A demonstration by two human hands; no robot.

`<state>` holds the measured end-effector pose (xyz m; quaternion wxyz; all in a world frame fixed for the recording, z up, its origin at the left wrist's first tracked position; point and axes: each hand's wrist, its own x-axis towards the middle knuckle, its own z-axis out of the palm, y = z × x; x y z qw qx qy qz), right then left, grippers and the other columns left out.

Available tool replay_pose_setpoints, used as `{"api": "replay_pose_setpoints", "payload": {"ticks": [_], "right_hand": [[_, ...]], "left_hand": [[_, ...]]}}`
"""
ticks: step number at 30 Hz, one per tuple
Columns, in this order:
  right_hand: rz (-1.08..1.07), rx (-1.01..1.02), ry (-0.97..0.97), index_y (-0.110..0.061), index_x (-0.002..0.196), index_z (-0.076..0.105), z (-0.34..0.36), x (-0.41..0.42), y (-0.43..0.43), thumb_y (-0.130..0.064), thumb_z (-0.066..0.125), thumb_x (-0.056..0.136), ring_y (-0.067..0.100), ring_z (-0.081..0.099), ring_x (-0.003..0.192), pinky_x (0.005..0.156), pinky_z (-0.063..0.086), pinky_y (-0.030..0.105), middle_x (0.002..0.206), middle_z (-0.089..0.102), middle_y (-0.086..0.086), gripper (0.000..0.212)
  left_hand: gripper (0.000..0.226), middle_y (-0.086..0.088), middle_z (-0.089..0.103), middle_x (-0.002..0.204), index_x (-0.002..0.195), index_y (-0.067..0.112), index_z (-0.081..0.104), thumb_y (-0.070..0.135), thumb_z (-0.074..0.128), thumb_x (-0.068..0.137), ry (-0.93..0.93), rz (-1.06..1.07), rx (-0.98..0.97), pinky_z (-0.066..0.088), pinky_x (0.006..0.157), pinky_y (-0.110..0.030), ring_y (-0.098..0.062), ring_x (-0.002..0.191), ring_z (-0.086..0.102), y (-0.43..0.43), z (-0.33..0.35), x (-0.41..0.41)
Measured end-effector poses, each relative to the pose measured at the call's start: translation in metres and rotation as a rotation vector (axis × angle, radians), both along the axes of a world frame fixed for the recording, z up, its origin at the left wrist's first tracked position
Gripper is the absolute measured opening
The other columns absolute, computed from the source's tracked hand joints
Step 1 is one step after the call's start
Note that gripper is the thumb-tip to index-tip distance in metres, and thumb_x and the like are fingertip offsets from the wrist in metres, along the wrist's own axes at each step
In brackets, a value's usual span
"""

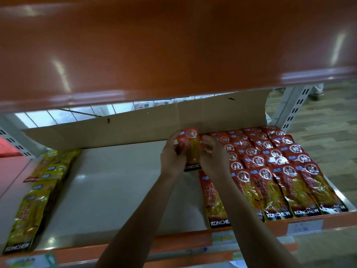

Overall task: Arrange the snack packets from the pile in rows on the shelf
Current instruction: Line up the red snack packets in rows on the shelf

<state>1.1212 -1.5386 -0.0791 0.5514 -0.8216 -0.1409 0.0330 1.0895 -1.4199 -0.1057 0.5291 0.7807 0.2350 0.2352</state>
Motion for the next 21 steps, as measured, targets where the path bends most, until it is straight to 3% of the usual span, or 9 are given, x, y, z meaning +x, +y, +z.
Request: {"api": "replay_pose_setpoints", "payload": {"ticks": [3, 6, 8, 13, 21], "right_hand": [[-0.034, -0.1, -0.095, -0.013, 0.133, 0.052, -0.004, -0.001, -0.006, -0.007, 0.054, 0.092, 0.014, 0.056, 0.111, 0.088, 0.04, 0.022, 0.128, 0.06, 0.003, 0.042], [-0.045, -0.193, -0.126, -0.013, 0.135, 0.051, -0.008, -0.004, -0.013, -0.012, 0.053, 0.093, 0.017, 0.056, 0.114, 0.096, 0.046, 0.031, 0.134, 0.056, 0.004, 0.042], [-0.029, -0.213, -0.134, -0.013, 0.136, 0.05, -0.011, -0.007, -0.014, -0.01, 0.053, 0.093, 0.02, 0.055, 0.119, 0.101, 0.045, 0.036, 0.137, 0.054, 0.004, 0.044], [-0.027, -0.233, -0.143, -0.013, 0.135, 0.051, -0.015, -0.007, -0.017, -0.009, 0.056, 0.091, 0.019, 0.052, 0.122, 0.102, 0.042, 0.032, 0.135, 0.055, 0.003, 0.044], [-0.022, -0.249, -0.128, -0.013, 0.136, 0.049, -0.016, -0.005, -0.016, -0.013, 0.055, 0.093, 0.019, 0.048, 0.126, 0.104, 0.039, 0.031, 0.136, 0.054, 0.003, 0.044]], "left_hand": [[0.046, 0.012, 0.07, 0.099, 0.133, 0.036, 0.048, 0.024, 0.061, 0.09, 0.049, 0.119, -0.028, 0.048, 0.059, -0.009, 0.003, 0.077, 0.063, 0.015, -0.003, -0.006], [0.048, 0.015, 0.068, 0.078, 0.134, 0.033, 0.046, 0.025, 0.062, 0.089, 0.116, 0.111, -0.016, 0.05, 0.058, -0.013, 0.002, 0.07, 0.065, 0.017, -0.003, -0.01], [0.053, 0.012, 0.068, 0.082, 0.137, 0.031, 0.044, 0.026, 0.064, 0.089, 0.142, 0.089, 0.007, 0.052, 0.067, -0.02, -0.002, 0.077, 0.065, 0.009, 0.001, -0.01], [0.053, -0.002, 0.069, 0.11, 0.135, 0.027, 0.049, 0.022, 0.069, 0.087, 0.146, 0.026, 0.114, 0.052, 0.092, -0.036, -0.016, 0.102, 0.064, -0.002, 0.003, -0.004], [0.034, -0.005, 0.067, 0.112, 0.122, 0.019, 0.063, 0.031, 0.061, 0.091, 0.297, 0.059, 0.434, 0.05, 0.087, -0.035, -0.021, 0.101, 0.063, -0.001, -0.005, 0.003]]}}
